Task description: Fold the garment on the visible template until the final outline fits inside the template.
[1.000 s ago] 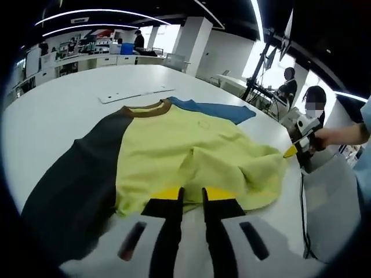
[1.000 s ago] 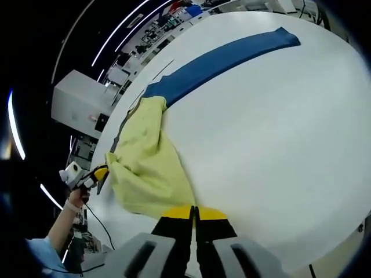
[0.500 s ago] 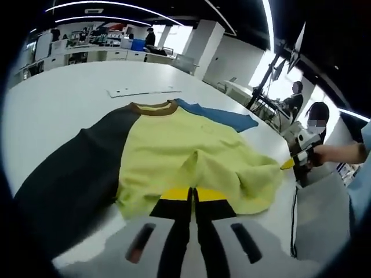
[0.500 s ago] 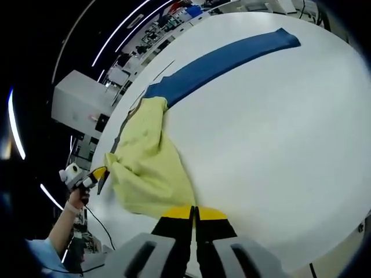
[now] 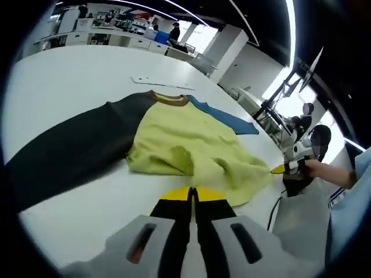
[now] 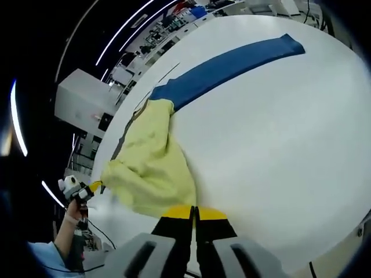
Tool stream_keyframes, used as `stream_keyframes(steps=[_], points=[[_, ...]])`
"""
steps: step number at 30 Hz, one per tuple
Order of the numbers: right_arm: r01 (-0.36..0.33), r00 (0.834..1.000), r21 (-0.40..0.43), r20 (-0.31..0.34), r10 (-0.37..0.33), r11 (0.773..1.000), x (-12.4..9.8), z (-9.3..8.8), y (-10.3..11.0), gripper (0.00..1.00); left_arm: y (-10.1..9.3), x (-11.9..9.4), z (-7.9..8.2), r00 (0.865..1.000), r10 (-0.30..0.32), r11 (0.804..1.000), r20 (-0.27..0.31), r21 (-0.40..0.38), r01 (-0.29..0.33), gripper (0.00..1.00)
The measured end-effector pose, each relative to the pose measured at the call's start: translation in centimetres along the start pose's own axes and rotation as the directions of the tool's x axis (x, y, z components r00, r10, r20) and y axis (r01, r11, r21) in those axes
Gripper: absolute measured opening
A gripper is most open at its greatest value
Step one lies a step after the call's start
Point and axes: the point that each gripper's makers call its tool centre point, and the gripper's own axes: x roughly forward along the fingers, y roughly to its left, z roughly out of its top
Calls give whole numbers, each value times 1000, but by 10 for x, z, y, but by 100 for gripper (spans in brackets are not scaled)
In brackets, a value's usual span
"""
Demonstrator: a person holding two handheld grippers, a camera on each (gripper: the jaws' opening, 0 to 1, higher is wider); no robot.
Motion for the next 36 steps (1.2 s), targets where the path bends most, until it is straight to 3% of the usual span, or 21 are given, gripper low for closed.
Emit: stream_keyframes(steps=[7, 19, 31, 36], points=[[-18, 1000, -11, -4, 18, 1000, -5, 1, 7, 0, -9, -27, -35, 999, 28, 997, -29, -75, -30, 0], [-18, 999, -20, -32, 18, 1000, -12, -10, 3, 0, -17, -42, -95, 994, 61, 984, -85, -161, -75, 0], [-10, 999, -35, -48, 9, 999, -9, -19, -2, 0, -20, -47, -125, 984, 94, 979, -150, -167, -119, 0], [2, 999, -38, -53, -4, 999, -9, -24, -7, 0, -20, -46, -131, 981, 99, 979, -164, -159, -125, 0]])
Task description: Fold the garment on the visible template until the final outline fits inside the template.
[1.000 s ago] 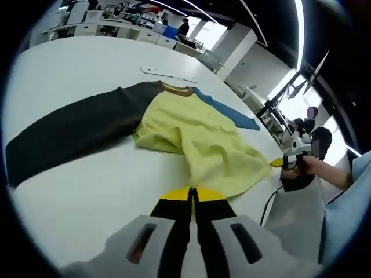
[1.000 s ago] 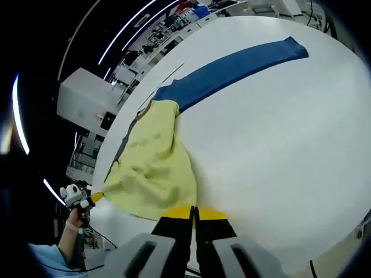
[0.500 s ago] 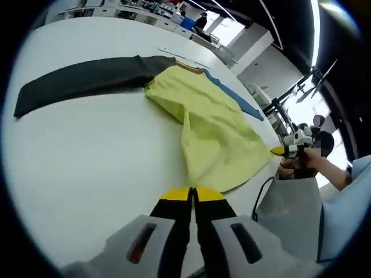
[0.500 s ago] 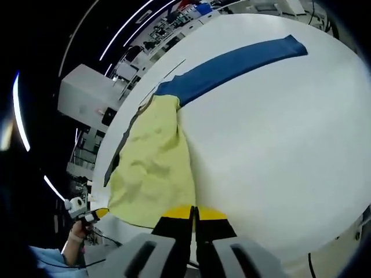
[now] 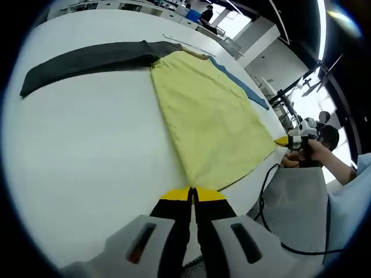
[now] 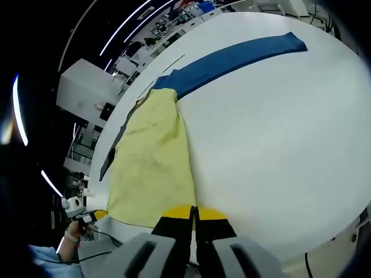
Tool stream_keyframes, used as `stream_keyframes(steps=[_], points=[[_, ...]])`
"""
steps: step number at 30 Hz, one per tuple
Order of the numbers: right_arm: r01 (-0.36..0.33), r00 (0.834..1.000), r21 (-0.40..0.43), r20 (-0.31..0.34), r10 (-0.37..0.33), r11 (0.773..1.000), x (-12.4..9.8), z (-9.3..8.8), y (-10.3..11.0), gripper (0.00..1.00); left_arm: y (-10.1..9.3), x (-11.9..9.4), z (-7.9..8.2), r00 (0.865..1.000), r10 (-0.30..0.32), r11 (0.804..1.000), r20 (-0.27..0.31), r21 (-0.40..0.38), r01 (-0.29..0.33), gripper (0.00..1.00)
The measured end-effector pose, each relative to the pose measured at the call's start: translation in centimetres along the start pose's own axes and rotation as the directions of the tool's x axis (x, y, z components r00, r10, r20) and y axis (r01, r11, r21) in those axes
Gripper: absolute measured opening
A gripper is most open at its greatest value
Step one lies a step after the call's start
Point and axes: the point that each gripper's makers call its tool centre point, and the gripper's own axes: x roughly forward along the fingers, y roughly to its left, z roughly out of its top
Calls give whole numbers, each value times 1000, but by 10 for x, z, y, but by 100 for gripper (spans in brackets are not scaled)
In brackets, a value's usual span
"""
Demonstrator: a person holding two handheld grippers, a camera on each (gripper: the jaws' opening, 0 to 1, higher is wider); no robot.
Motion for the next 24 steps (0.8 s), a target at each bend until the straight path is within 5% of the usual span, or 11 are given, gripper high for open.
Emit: stream_keyframes(steps=[24], points=[[25, 1000, -17, -15, -25, 1000, 6, -6, -7, 0, 6, 4, -7, 1000, 8, 1000, 7, -16, -8, 0]])
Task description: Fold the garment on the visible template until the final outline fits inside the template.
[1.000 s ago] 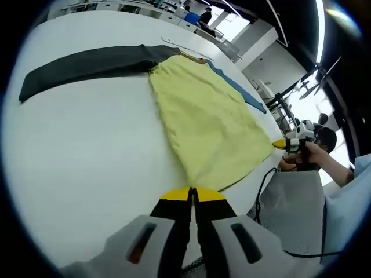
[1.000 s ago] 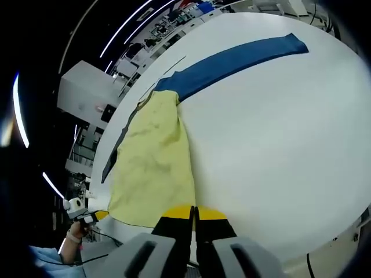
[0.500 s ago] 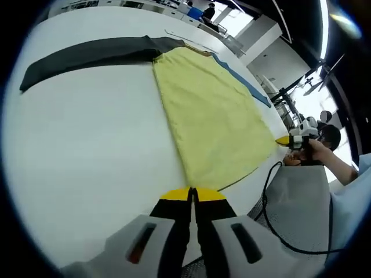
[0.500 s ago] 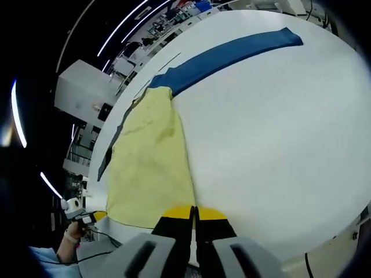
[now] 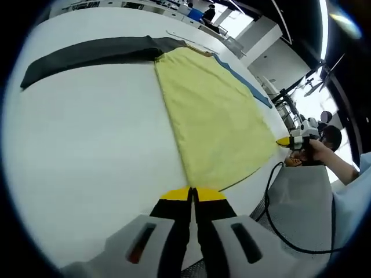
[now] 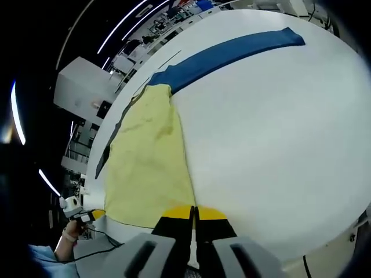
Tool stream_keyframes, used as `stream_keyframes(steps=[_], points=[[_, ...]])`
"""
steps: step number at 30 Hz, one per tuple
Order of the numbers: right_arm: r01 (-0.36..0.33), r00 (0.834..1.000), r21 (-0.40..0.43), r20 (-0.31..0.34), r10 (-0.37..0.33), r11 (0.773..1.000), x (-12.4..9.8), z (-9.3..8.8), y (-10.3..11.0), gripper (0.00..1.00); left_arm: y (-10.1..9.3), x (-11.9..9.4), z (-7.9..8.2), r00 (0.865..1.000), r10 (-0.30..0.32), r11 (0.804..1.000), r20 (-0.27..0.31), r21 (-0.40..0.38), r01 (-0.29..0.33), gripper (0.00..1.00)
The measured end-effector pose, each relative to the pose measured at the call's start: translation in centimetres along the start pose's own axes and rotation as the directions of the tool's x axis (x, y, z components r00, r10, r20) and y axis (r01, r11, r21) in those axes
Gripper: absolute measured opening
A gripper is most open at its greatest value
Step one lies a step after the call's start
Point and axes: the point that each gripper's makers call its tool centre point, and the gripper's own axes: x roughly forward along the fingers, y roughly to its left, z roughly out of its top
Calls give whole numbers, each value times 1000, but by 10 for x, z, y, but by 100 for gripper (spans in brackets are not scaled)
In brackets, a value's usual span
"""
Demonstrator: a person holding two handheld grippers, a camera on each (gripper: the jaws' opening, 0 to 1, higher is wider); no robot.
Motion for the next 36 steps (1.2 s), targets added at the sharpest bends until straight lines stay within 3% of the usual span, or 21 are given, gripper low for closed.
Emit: stream_keyframes(steps=[12, 18, 22, 23, 26, 33, 36], points=[[5, 1000, -18, -4, -5, 1000, 2, 7, -9, 0, 0, 0, 1, 999, -20, 999, 27, 30, 19, 0], [-18, 1000, -83, -13, 17, 996, 1, 7, -8, 2, -2, -1, 0, 998, -49, 998, 49, 40, 47, 2], [-51, 998, -198, 12, 55, 979, -3, 12, 4, 25, -6, -9, 13, 991, -74, 987, 110, 150, 57, 11], [-57, 997, -233, 29, 65, 971, -4, 16, 6, 32, -9, -12, 21, 986, -84, 980, 145, 192, 56, 16], [-73, 993, -351, 63, 102, 934, -6, 23, 16, 47, -17, -19, 33, 977, -120, 955, 178, 289, 65, 29], [-33, 992, -487, 93, 89, 873, -6, 30, 20, 78, -28, -30, 67, 962, -137, 920, 235, 391, 35, 55], [2, 989, -539, 128, 79, 842, -7, 38, 18, 90, -31, -30, 78, 956, -139, 909, 257, 415, 21, 72]])
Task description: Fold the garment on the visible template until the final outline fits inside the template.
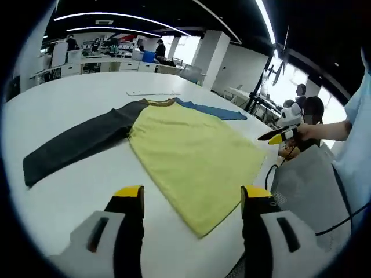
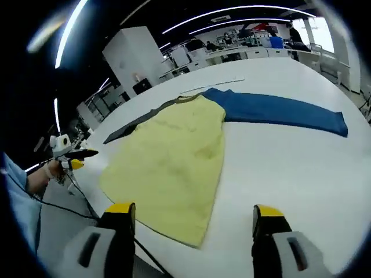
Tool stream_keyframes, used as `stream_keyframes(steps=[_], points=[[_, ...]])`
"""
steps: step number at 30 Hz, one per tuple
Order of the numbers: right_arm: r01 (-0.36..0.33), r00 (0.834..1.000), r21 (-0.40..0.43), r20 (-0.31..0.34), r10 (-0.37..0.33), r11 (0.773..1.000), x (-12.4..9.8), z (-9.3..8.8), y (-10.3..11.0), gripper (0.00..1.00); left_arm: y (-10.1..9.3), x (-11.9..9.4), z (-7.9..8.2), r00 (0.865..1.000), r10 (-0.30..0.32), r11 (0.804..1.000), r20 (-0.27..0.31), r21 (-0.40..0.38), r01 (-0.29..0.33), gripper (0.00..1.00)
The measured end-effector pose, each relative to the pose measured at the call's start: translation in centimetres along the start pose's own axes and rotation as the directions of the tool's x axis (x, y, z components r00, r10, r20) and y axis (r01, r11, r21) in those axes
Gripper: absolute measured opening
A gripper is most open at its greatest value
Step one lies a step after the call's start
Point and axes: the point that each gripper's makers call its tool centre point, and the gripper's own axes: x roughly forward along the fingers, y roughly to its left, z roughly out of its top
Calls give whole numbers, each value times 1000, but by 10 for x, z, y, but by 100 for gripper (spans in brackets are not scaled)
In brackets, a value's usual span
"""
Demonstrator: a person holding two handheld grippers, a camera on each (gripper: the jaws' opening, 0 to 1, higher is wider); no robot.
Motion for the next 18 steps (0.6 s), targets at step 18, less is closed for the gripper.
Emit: stream_keyframes(steps=[18], points=[[116, 992, -42, 48, -114, 992, -10, 13, -26, 98, 9, 11, 12, 997, 30, 999, 66, 11, -31, 91]])
